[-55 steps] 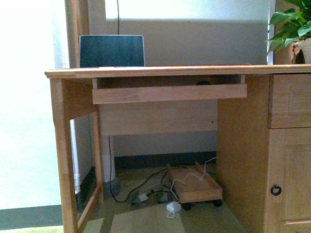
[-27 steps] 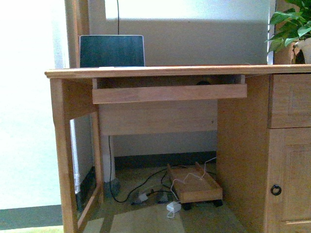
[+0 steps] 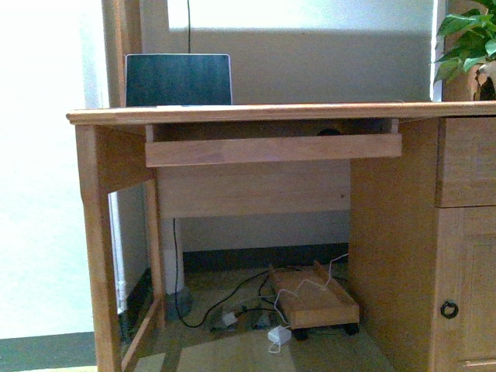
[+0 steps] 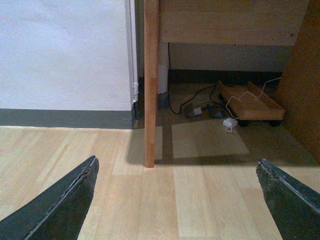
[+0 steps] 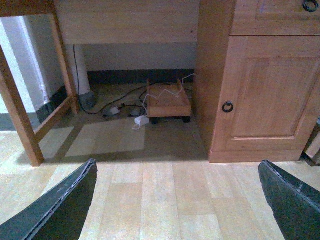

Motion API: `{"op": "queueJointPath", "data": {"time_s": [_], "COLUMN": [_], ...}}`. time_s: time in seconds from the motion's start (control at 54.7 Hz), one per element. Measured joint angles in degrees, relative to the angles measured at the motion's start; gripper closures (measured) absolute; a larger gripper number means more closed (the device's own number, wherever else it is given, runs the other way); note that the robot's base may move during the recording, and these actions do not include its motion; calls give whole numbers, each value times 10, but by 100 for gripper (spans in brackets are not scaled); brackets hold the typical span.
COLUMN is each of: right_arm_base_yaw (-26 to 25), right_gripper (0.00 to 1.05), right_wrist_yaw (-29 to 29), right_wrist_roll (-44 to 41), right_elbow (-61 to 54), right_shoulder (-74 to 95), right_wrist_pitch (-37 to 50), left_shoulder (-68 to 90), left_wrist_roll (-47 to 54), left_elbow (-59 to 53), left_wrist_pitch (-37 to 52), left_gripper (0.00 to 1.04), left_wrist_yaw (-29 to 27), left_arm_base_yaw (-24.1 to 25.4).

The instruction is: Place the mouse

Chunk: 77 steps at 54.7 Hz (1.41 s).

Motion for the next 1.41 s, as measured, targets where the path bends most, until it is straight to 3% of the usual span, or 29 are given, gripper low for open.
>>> {"op": "queueJointPath", "data": {"time_s": [1.407], "right_arm_base_yaw": [0], "right_gripper": [7], "right_wrist_yaw": [0], "right_wrist_roll": [0], "right_elbow": [0], "right_shoulder": [0], "right_wrist_pitch": [-1], "left_shoulder": [-1], "left_wrist_roll": [0], "left_elbow": [0], "left_wrist_pitch": [0], "left_gripper": [8], "left_wrist_yaw": [0], "left_arm_base_yaw": [0]}}
